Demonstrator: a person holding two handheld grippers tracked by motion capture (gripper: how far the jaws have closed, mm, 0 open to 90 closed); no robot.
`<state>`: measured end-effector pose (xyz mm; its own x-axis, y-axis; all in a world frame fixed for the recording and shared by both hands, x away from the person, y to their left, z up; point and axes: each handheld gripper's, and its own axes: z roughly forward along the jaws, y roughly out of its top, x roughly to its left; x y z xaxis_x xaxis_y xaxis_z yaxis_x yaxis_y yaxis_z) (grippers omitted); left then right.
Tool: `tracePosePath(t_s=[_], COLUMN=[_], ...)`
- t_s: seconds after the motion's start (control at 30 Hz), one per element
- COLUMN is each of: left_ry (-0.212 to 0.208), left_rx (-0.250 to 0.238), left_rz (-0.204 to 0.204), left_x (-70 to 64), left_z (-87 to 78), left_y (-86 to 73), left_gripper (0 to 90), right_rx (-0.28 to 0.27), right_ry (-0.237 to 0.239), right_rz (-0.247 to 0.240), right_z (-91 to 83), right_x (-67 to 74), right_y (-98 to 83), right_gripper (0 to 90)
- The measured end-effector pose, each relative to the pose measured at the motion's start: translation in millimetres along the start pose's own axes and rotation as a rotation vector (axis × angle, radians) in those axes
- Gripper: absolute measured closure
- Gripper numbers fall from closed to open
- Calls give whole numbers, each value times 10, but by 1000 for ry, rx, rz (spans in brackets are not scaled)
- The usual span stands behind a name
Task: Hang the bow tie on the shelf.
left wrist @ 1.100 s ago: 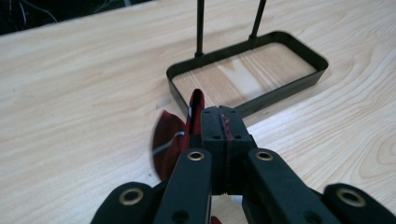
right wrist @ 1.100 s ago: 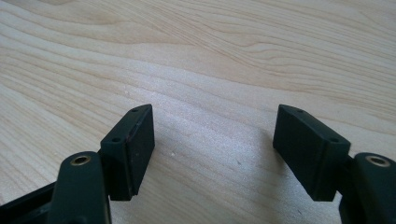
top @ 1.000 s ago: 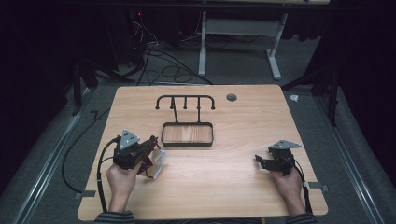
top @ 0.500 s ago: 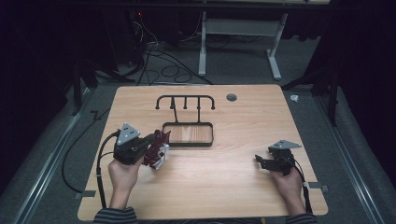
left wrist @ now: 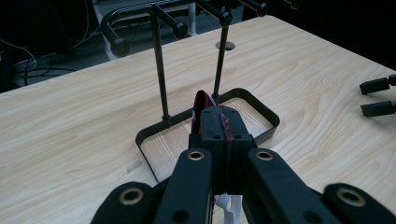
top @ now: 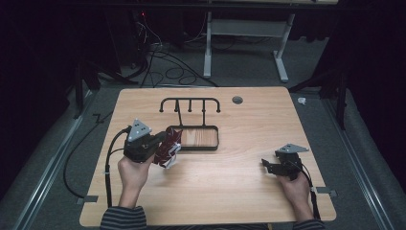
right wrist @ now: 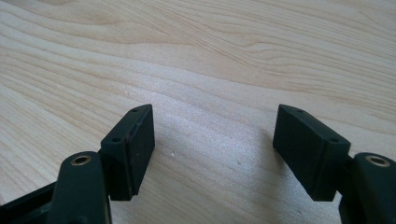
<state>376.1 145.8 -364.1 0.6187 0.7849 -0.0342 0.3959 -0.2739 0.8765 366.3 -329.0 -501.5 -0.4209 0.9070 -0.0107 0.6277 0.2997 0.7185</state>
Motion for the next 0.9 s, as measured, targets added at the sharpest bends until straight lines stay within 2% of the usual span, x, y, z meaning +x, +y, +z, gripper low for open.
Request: tracePosePath(t_s=[0.37, 0.9], left_ry=[-3, 21], left_rx=[6, 23], left_rz=[-7, -5], left_x=[-14, -68], left_z=[144, 382], left_y=[155, 430], left_gripper=[900, 900], right_rx=[0, 0], right_ry=[0, 1], right_rz=[1, 1], right_z=[0, -1], right_x=[0, 0], right_y=[0, 0], right_gripper=[305, 305])
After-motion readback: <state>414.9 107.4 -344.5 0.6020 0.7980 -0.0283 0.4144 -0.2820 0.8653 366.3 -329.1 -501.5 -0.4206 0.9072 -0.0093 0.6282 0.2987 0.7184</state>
